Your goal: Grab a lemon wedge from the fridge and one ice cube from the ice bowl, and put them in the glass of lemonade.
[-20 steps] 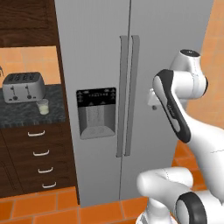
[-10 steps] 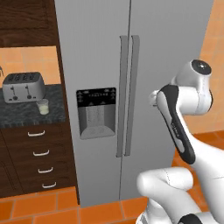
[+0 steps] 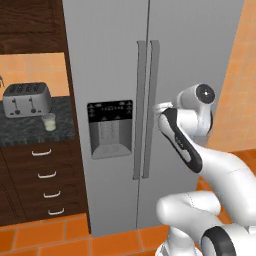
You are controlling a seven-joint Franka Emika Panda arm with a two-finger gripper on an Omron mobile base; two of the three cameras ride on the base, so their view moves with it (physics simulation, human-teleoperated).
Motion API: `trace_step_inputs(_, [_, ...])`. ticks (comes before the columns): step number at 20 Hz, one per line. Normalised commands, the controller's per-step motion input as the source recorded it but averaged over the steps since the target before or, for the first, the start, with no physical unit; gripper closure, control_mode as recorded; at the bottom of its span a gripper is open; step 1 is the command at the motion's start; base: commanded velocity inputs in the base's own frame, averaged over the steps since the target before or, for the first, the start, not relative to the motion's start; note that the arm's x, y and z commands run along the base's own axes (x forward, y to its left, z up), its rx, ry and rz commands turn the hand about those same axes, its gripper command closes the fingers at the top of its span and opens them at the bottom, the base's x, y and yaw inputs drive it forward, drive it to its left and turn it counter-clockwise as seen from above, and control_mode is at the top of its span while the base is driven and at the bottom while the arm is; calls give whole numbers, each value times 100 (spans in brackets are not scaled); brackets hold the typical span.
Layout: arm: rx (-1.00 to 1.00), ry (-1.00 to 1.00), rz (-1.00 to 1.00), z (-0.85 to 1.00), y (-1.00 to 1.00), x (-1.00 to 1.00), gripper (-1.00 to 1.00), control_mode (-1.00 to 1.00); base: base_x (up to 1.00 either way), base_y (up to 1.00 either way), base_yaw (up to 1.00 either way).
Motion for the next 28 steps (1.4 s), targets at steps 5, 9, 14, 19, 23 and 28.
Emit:
trace_step_inputs(5, [0, 0, 0, -15, 0, 90, -100, -100, 0, 0, 0])
trace_step_inputs(9, [0, 0, 0, -5, 0, 77, -100, -100, 0, 0, 0])
trace_step_inputs(14, [0, 0, 0, -13, 0, 74, -100, -100, 0, 0, 0])
trace_step_inputs(19, [0, 0, 0, -15, 0, 74, -100, -100, 0, 0, 0])
trace_step_inputs(23, [0, 0, 0, -12, 0, 65, -100, -100, 0, 0, 0])
trace_step_inputs(28, [0, 0, 0, -11, 0, 65, 100, -100, 0, 0, 0])
